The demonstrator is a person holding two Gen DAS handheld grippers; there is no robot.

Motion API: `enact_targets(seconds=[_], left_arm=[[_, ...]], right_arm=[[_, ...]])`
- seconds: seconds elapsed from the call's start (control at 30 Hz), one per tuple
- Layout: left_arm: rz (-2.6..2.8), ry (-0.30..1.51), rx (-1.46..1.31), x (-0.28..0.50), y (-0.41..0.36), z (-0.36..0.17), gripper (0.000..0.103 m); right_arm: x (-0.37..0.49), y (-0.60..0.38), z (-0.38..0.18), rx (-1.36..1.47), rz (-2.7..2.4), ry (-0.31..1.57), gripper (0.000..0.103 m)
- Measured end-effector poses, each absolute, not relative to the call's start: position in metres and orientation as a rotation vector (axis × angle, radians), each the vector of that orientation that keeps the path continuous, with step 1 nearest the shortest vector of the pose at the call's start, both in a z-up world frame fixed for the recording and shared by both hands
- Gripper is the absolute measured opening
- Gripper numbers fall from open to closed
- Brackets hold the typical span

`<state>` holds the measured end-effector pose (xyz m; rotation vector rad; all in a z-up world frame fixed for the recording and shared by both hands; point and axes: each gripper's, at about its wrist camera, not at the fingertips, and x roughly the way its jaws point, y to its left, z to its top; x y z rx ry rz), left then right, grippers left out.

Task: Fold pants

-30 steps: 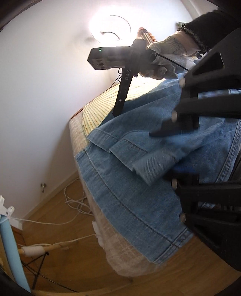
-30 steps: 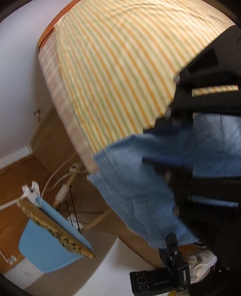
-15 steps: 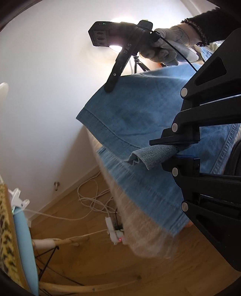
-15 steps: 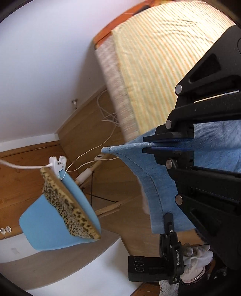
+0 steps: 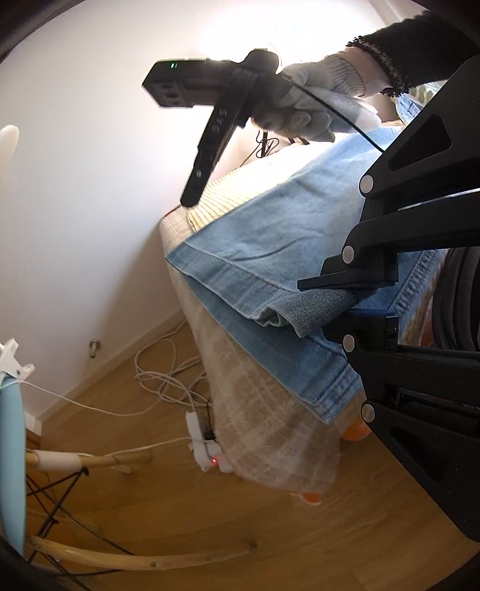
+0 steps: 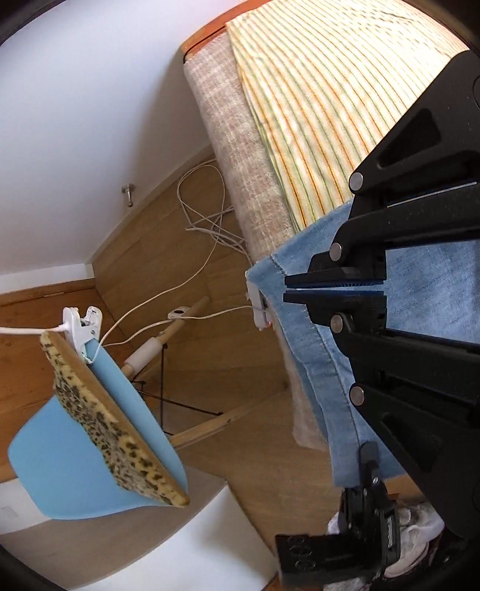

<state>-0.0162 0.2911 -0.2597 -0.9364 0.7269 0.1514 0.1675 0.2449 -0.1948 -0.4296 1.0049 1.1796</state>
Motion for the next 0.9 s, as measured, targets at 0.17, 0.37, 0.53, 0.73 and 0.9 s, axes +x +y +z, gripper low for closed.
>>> enact_targets(seconds=[0.17, 0.37, 0.53, 0.73, 0.9], left_arm=[[0.157, 0.753, -0.924, -0.015, 0.290, -0.255, 0.012], [0.177, 0.740, -0.865, -0.022, 0.304, -0.232, 0.026], [0.134, 0.739, -0.776, -0.013, 0.306, -0.199, 0.044], [0.007, 0.768, -0.697, 0.021, 0.271, -0.164, 0.053], [-0.154, 0.808, -0.615, 0.051, 0.208, -0.148, 0.058]], right_arm=[[0.174, 0.204, -0.178, -0.316, 1.103, 0.995, 0.006], [0.160, 0.137, -0.147, -0.248, 0.986, 0.913, 0.067], [0.149, 0.070, -0.128, -0.173, 0.879, 0.903, 0.072], [0.139, -0.017, -0.116, -0.099, 0.693, 0.900, 0.072], [0.130, -0.099, -0.113, -0.039, 0.521, 0.907, 0.072]])
